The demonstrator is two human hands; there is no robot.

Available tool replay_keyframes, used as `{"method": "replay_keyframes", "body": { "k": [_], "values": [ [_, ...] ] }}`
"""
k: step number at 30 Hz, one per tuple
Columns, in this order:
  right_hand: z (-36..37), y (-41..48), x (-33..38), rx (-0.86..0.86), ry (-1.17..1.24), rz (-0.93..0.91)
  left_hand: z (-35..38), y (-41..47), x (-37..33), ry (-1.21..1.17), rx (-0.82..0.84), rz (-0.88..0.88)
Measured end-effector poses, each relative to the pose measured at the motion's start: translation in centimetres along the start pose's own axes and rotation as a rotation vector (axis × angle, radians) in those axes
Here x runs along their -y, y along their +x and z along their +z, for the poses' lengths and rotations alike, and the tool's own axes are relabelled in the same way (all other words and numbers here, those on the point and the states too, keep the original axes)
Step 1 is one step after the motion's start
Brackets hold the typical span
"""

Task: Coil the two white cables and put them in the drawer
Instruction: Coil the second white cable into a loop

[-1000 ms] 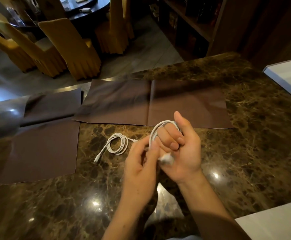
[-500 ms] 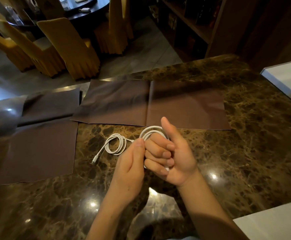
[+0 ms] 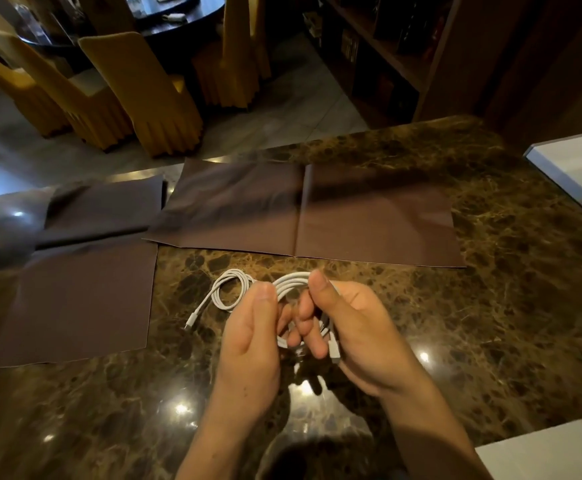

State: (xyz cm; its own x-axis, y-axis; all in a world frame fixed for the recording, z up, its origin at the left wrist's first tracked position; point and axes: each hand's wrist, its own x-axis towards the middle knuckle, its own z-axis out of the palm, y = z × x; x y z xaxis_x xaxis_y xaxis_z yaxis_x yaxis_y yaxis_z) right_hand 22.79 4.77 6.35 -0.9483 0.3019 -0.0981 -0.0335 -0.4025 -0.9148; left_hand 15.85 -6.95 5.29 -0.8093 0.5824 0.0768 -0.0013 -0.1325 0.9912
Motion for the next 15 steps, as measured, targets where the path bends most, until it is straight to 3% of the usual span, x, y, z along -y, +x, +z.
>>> {"method": "replay_keyframes", "body": {
  "k": [5,9,15],
  "values": [
    [-0.4,0.8,0.3,0.014,0.109,0.114,-0.2,0.2,0.5,0.176,0.039,-0.002],
    [-1.0,1.7,1.7,0.063,0.005,0.221,-0.8,0.4,0.6,0.429,0.107,0.079],
    [-1.1,1.6,1.5,0.070,-0.161,0.249,-1.3,0.6,0.6,0.486,0.187,0.105]
  ]
}}
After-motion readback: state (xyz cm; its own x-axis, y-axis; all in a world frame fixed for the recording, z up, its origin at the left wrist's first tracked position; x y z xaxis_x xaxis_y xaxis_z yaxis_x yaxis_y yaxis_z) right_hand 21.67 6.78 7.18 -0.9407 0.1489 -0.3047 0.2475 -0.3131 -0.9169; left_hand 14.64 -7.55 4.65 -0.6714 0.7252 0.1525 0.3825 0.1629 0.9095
